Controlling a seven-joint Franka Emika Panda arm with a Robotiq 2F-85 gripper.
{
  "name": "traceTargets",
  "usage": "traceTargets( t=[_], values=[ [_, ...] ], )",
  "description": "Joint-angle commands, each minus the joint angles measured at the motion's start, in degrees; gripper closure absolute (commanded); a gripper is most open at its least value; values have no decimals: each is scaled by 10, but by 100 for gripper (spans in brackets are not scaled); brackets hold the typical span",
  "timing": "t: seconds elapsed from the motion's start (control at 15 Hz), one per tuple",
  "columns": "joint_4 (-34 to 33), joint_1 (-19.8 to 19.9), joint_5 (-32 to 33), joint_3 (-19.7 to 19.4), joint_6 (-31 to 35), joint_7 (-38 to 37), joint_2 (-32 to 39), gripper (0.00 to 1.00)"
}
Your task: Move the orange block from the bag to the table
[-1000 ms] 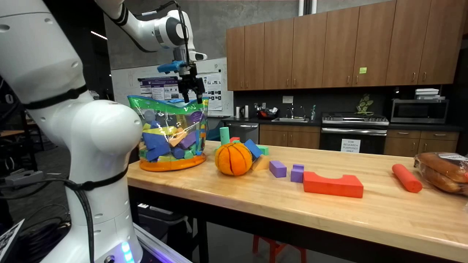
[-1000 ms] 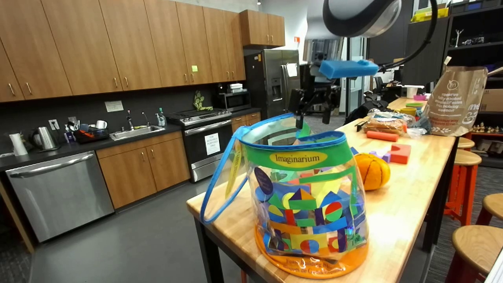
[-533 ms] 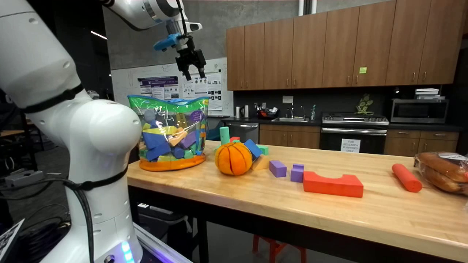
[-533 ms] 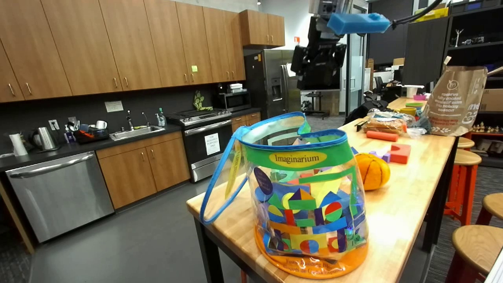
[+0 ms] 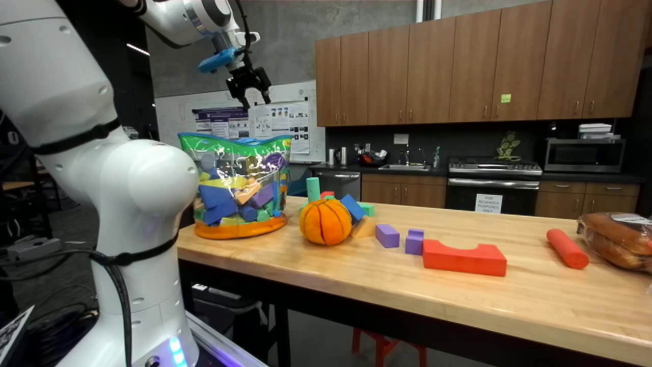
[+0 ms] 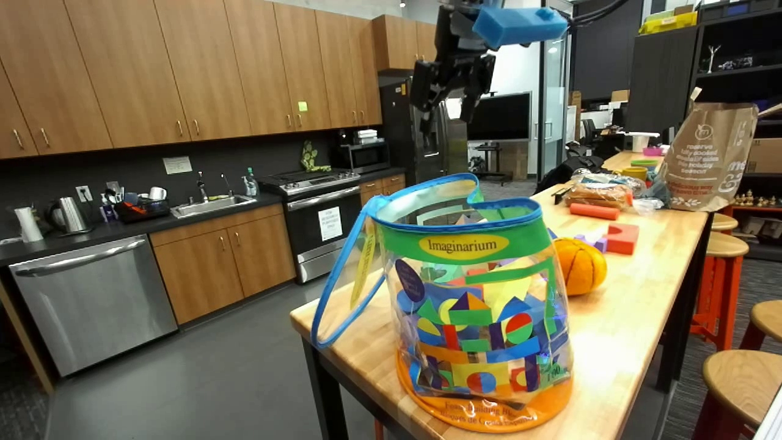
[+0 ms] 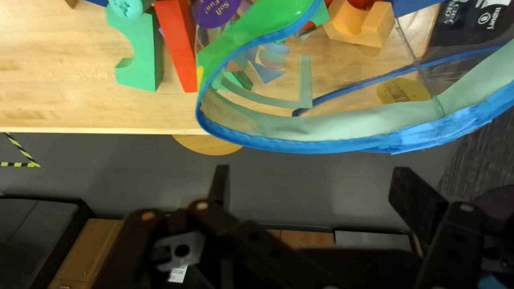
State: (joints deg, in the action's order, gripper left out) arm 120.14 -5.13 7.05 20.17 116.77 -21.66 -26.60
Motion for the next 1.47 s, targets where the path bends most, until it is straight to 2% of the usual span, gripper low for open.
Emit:
traceTargets(
  t=[0.0,0.53,0.87,1.13,1.2,1.4],
  values=[
    [-31,-16,20,10,4,16,49,0],
    [-33,-44,12,10,-4,16,150,0],
    [-5,-68,15,18,10,-51,215,0],
    [41,-99,7,18,44,-126,253,0],
    [29,-86,-21,-8,-12,-77,206,0],
    [37,-82,-43,-26,-30,-77,184,0]
  ],
)
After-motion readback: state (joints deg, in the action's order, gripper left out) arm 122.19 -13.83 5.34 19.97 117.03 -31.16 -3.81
